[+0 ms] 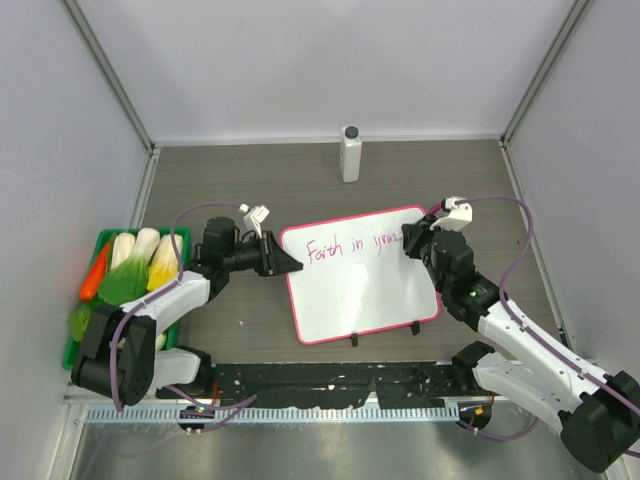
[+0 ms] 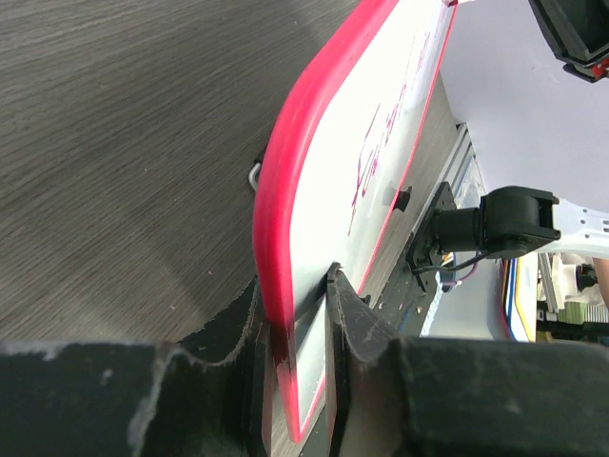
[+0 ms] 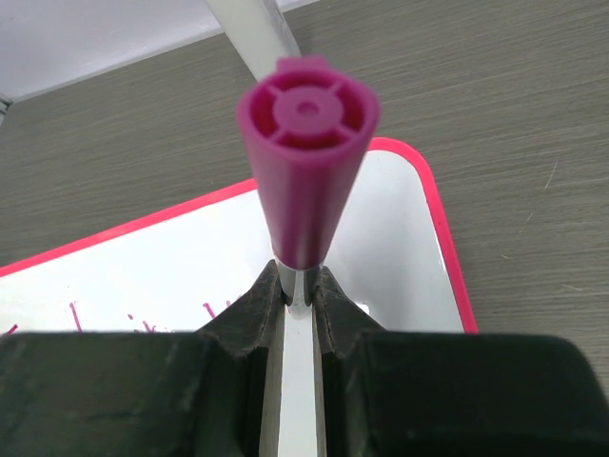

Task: Write a sentence on the whiteboard
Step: Write with the whiteboard marker on the whiteboard.

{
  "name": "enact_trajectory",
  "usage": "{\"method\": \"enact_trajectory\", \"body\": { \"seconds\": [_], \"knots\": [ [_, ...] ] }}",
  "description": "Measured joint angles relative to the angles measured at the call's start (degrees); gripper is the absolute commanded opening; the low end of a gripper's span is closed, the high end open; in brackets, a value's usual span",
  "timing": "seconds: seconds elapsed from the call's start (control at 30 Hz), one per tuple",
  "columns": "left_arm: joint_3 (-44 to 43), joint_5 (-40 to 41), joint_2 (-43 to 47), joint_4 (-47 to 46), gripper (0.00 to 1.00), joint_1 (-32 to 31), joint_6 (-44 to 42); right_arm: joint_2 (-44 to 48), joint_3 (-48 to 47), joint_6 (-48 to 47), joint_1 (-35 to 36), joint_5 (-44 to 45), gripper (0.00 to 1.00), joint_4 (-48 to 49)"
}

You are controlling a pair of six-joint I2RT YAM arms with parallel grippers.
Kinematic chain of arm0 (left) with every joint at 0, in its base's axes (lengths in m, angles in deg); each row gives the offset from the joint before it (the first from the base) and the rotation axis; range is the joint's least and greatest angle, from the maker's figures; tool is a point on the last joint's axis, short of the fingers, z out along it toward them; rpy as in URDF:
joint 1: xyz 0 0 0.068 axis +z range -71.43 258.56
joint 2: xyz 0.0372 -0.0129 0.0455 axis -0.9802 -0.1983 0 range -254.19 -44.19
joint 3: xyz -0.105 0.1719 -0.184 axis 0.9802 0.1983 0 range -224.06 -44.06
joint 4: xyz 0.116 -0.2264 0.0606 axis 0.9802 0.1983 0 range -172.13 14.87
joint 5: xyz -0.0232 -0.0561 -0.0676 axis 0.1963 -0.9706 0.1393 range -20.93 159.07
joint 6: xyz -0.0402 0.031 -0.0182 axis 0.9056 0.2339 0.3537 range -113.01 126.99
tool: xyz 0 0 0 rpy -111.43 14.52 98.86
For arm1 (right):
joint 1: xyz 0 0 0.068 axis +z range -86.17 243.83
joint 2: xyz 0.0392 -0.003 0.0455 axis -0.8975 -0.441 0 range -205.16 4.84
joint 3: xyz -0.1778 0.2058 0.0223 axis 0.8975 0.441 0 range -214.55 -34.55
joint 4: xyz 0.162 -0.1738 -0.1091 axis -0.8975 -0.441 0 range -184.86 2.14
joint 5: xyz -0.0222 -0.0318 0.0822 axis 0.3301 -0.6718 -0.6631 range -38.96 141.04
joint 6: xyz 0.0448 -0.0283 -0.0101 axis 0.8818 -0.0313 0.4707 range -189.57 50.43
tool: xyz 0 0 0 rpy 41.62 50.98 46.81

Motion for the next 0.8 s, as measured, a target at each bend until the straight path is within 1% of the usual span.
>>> {"method": "enact_trajectory", "body": {
  "seconds": [0.43,0.8],
  "knots": [
    [0.0,0.0,0.0,0.0,0.0,0.0,0.0,1.0,1.2,0.7,0.0,-0.8,0.01,-0.2],
    [0.1,0.0,0.0,-0.1,0.0,0.0,0.0,-1.3,-0.4,0.6,0.0,0.8,0.01,1.1]
  ]
}}
